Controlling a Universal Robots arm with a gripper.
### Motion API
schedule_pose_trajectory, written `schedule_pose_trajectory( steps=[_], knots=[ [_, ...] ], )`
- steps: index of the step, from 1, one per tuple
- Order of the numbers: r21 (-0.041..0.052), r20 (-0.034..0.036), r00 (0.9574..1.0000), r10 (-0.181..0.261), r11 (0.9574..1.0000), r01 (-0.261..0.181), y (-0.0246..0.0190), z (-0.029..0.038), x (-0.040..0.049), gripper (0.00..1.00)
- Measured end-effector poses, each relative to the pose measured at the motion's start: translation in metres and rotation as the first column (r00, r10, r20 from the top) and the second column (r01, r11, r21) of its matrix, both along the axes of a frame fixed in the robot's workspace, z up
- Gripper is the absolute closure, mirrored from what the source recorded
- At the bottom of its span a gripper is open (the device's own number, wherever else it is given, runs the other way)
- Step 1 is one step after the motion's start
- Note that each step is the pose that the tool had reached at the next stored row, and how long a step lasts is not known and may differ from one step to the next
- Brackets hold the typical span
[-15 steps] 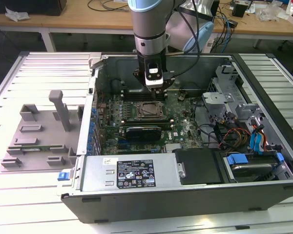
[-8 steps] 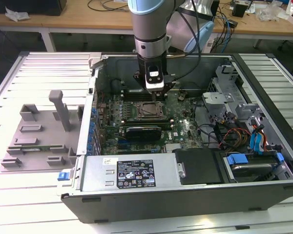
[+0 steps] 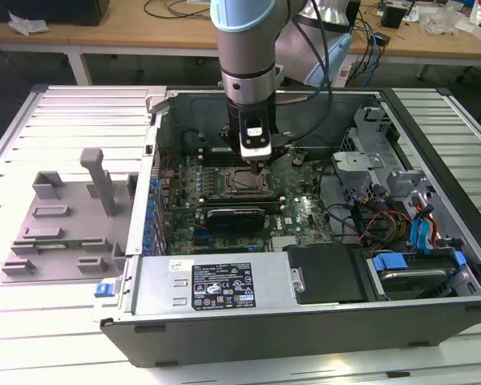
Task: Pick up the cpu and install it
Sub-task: 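Install the first cpu locking lever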
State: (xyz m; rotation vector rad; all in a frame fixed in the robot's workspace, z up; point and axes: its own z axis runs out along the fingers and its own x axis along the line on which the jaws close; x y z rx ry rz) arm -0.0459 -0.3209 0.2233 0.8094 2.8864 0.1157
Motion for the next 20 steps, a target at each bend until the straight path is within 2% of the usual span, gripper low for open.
schedule_pose_trajectory(
  steps=[1,2,3,7,8,9,10,13,15,18,19,20],
  knots=[
    [-0.0176,-0.0045,1.0,0.003,0.9998,-0.003,-0.0001,0.0,0.0,0.89],
    [-0.0343,-0.0119,0.9999,0.009,0.9994,-0.01,0.0,0.0,0.0001,0.89],
    [-0.0468,-0.0191,0.9996,0.019,0.9987,-0.02,0.0,0.0,0.0001,0.89],
    [-0.0498,-0.0209,0.9995,0.025,0.9984,-0.026,0.0,0.0,0.0,0.89],
    [-0.0495,-0.0382,0.999,0.025,0.9984,-0.027,0.0,-0.0004,0.0,0.89],
    [-0.0498,-0.0602,0.9979,0.025,0.9984,-0.028,0.0,-0.0008,0.0,0.89],
    [-0.0501,-0.0654,0.9976,0.025,0.9983,-0.028,-0.0001,-0.0007,0.0,0.89],
    [-0.05,-0.0654,0.9974,0.032,0.9981,-0.035,0.0,-0.0009,0.0,0.89],
    [-0.05,-0.0653,0.9937,0.091,0.9943,-0.095,0.0,-0.0011,0.0,0.89],
    [-0.05,-0.0654,0.9824,0.175,0.9827,-0.179,0.0,-0.0017,0.0,0.89],
    [-0.05,-0.0654,0.9753,0.211,0.9755,-0.214,0.0,-0.0019,0.0,0.89],
    [-0.05,-0.0654,0.9711,0.229,0.9712,-0.233,0.0,-0.0021,0.0,0.89]
  ],
)
